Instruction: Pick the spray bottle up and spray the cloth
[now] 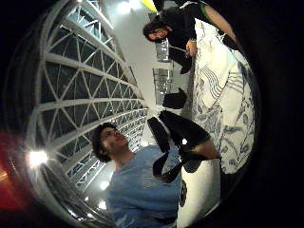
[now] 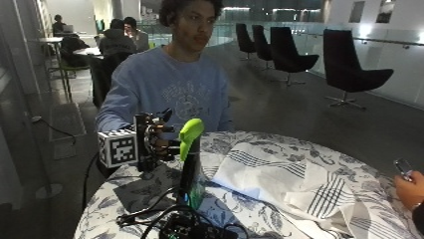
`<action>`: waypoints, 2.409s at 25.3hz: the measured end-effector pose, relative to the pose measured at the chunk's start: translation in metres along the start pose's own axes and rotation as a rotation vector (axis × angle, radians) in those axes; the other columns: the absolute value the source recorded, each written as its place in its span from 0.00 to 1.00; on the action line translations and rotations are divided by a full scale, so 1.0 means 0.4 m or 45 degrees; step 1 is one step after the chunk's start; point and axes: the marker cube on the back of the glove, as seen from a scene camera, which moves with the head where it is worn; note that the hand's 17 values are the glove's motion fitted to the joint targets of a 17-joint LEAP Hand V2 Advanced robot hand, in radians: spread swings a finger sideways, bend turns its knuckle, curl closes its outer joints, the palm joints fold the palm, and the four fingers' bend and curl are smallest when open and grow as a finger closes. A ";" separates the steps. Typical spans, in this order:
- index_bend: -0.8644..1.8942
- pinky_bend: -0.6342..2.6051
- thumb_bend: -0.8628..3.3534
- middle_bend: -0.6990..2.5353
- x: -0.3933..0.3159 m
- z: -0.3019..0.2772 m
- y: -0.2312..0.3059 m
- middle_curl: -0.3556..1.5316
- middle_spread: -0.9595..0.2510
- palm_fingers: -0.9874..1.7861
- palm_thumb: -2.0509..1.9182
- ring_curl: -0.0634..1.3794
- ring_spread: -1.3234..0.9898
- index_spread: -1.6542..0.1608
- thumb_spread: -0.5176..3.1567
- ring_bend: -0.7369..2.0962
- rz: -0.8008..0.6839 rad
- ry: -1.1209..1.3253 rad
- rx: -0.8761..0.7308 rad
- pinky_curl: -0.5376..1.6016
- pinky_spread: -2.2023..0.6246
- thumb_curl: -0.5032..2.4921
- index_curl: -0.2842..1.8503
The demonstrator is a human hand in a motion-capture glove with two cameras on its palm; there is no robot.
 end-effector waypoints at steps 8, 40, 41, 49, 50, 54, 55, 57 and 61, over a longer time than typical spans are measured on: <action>0.35 0.30 0.21 0.32 0.031 -0.036 -0.138 0.39 0.77 0.56 0.66 0.27 0.58 0.68 0.43 0.40 0.063 0.152 0.210 0.40 0.85 0.26 0.22; 0.41 0.23 0.22 0.36 0.133 0.010 -0.374 0.42 0.73 0.65 0.75 0.30 0.57 0.77 0.36 0.44 0.062 0.444 0.546 0.32 0.89 0.32 0.31; 0.41 0.23 0.22 0.36 0.124 0.012 -0.373 0.42 0.72 0.66 0.76 0.30 0.57 0.77 0.36 0.44 0.057 0.449 0.500 0.32 0.89 0.33 0.32; 0.39 0.24 0.21 0.34 -0.008 0.119 -0.325 0.42 0.72 0.69 0.76 0.31 0.57 0.79 0.33 0.44 0.187 0.267 -0.101 0.33 0.89 0.35 0.33; 0.39 0.24 0.20 0.34 -0.023 0.141 -0.316 0.42 0.73 0.69 0.76 0.31 0.57 0.79 0.33 0.44 0.227 0.231 -0.184 0.33 0.89 0.35 0.33; 0.38 0.24 0.20 0.33 -0.067 0.231 -0.297 0.42 0.74 0.69 0.76 0.31 0.58 0.79 0.32 0.44 0.391 0.157 -0.494 0.34 0.89 0.36 0.34; 0.38 0.24 0.20 0.33 -0.074 0.249 -0.297 0.42 0.74 0.69 0.76 0.31 0.58 0.79 0.32 0.43 0.421 0.152 -0.546 0.34 0.89 0.36 0.34; 0.38 0.24 0.20 0.33 -0.084 0.278 -0.302 0.42 0.74 0.69 0.76 0.31 0.58 0.80 0.32 0.43 0.463 0.145 -0.614 0.34 0.89 0.36 0.34; 0.37 0.24 0.20 0.32 -0.090 0.327 -0.323 0.42 0.75 0.69 0.76 0.31 0.58 0.80 0.32 0.43 0.514 0.119 -0.674 0.34 0.89 0.37 0.34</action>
